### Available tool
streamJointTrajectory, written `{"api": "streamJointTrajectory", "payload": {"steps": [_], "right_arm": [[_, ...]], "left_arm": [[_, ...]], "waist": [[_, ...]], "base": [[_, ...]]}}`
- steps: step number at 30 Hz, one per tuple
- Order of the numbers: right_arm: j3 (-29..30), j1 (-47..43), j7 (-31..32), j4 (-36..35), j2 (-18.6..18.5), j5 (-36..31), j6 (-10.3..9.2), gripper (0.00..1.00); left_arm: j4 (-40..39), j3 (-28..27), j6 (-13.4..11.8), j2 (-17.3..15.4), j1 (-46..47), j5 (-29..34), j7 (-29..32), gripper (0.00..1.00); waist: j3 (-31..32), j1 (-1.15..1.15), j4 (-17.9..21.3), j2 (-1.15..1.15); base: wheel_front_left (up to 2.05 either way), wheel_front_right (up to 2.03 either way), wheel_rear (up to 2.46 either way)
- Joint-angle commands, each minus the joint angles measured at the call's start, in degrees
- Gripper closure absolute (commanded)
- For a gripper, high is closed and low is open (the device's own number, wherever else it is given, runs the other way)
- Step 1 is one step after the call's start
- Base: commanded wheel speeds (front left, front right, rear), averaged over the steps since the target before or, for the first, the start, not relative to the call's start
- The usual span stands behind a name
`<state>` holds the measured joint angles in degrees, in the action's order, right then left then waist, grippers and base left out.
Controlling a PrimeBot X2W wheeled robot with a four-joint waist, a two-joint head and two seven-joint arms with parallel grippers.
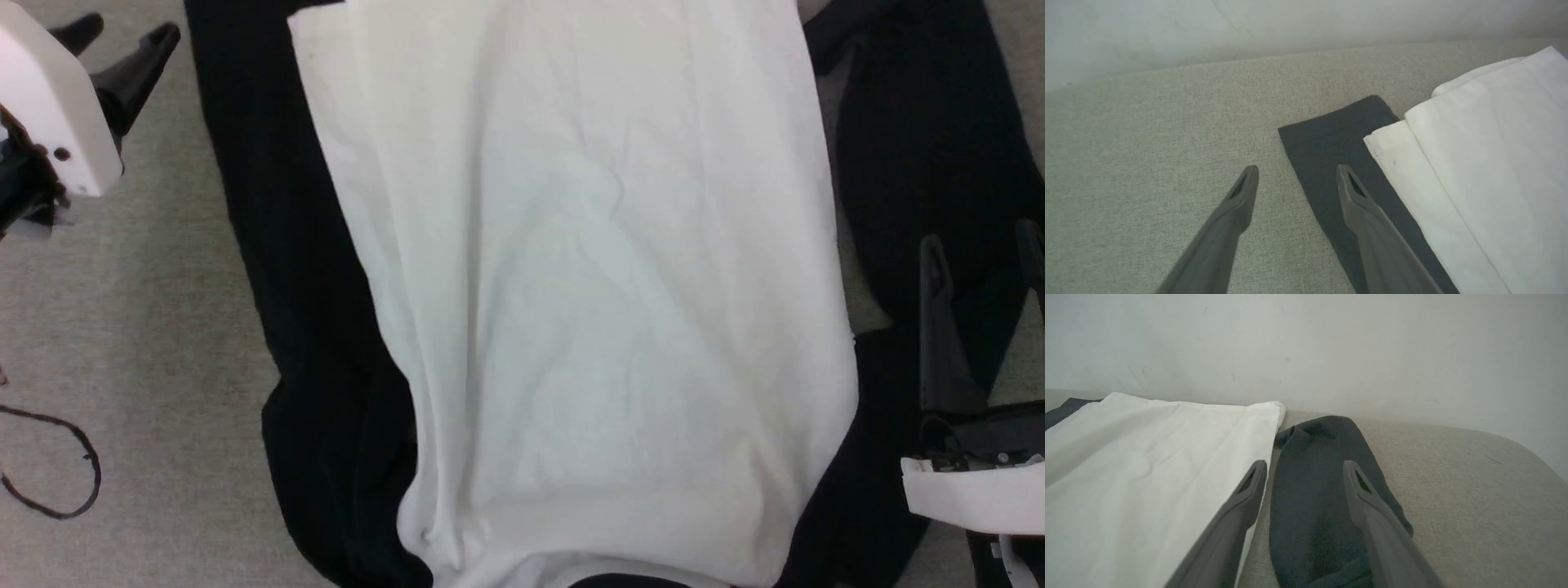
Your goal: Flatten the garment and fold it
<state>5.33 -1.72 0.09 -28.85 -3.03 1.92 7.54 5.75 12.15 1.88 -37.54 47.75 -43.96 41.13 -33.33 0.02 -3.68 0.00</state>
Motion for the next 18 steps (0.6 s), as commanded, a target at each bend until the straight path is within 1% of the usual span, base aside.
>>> {"api": "streamJointTrajectory", "payload": {"steps": [1, 4, 6, 8, 11, 18], "right_arm": [[-0.09, 0.93, 0.27, -0.48, 0.15, -0.54, -0.05, 0.0], [0.31, 1.23, 0.74, -0.89, 0.15, -0.83, -0.05, 0.0], [0.69, 1.27, 0.85, -1.07, 0.15, -0.72, -0.05, 0.0], [1.03, 1.21, 0.87, -1.09, 0.15, -0.51, -0.05, 0.0], [1.12, 1.05, 0.9, -0.84, 0.15, -0.16, -0.05, 0.0], [0.77, 1.48, 1.15, -0.19, 0.15, -0.21, -0.05, 0.0]], "left_arm": [[1.16, 0.61, -0.29, -0.61, 1.01, -0.24, 1.62, 0.0], [3.26, 1.41, -1.11, -1.66, 1.6, -0.05, 4.9, 0.0], [4.11, 1.29, -1.62, -1.71, 1.65, -0.6, 5.96, 0.0], [4.72, 0.75, -2.36, -1.16, 1.5, -1.79, 6.61, 0.0], [4.84, 0.3, -2.79, -0.81, 0.98, -3.36, 7.78, 0.0], [3.79, -2.3, -4.16, 1.16, 0.75, -7.89, 8.37, 0.0]], "waist": [[-3.54, -0.02, 1.05, 0.0], [-4.61, -0.02, 1.61, 0.0], [-5.1, -0.02, 1.97, 0.0], [-5.42, -0.02, 2.14, 0.0], [-5.82, -0.02, 2.25, 0.0], [-6.78, -0.02, 2.12, 0.0]], "base": [[0.0, 0.0, 0.0], [0.0, 0.0, 0.0], [0.0, 0.0, 0.0], [0.0, 0.0, 0.0], [0.0, 0.0, 0.0], [0.0, 0.0, 0.0]]}}
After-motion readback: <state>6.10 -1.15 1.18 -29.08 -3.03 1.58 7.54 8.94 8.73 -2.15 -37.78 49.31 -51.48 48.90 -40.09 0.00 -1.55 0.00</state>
